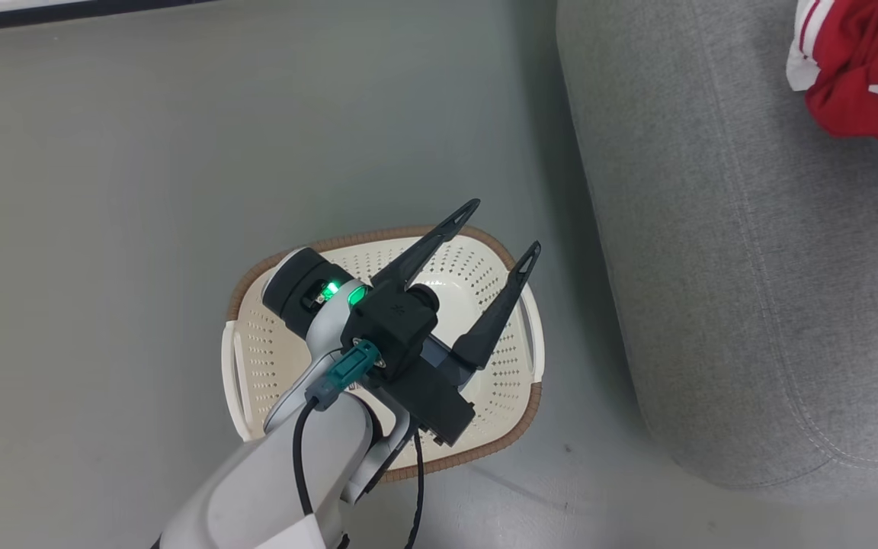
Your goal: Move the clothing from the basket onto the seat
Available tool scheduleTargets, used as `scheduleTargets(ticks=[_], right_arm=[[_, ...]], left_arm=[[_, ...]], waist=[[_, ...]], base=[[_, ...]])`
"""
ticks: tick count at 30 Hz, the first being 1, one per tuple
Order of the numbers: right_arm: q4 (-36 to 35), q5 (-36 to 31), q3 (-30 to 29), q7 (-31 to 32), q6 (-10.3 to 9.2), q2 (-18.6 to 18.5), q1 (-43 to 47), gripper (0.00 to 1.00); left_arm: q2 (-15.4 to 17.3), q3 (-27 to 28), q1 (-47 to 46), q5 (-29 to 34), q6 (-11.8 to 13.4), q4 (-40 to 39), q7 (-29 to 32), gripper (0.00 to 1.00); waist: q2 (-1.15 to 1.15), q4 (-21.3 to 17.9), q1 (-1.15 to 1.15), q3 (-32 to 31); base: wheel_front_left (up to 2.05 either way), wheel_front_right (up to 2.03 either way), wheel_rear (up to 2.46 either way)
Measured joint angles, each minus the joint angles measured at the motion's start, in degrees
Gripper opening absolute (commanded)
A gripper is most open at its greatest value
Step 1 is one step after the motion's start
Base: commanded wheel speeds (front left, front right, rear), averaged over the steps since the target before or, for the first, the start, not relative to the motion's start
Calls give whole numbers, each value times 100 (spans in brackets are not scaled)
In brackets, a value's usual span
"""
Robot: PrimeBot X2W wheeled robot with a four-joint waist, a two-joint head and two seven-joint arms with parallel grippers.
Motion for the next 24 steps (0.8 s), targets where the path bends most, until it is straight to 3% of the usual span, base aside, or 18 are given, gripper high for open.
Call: scheduleTargets(ticks=[1, 3, 4, 5, 24], right_arm=[[47, 0, 0, -15, 4, 4, -3, 0], [148, -2, 10, -58, 32, 5, -13, 42], [181, -2, 23, -75, 48, 12, -14, 93], [207, -3, 34, -80, 54, 30, -15, 100], [393, -147, 315, -182, 392, 385, 531, 100]], left_arm=[[1, 2, -2, 1, 0, 20, -16, 100], [1, 25, -3, 1, 0, 57, -52, 100], [1, 44, -3, 1, 2, 93, -81, 100], [1, 60, -3, 0, 9, 134, -102, 100], [-174, 506, 432, -576, 188, 1033, -348, 100]], waist=[[0, -10, -1, -20], [0, -28, -1, -70], [0, -37, -1, -100], [0, -46, -1, -133], [-2, -139, -2, -1320]], base=[[0, 0, 0], [0, 0, 0], [0, 0, 0], [0, 0, 0], [0, 0, 0]])
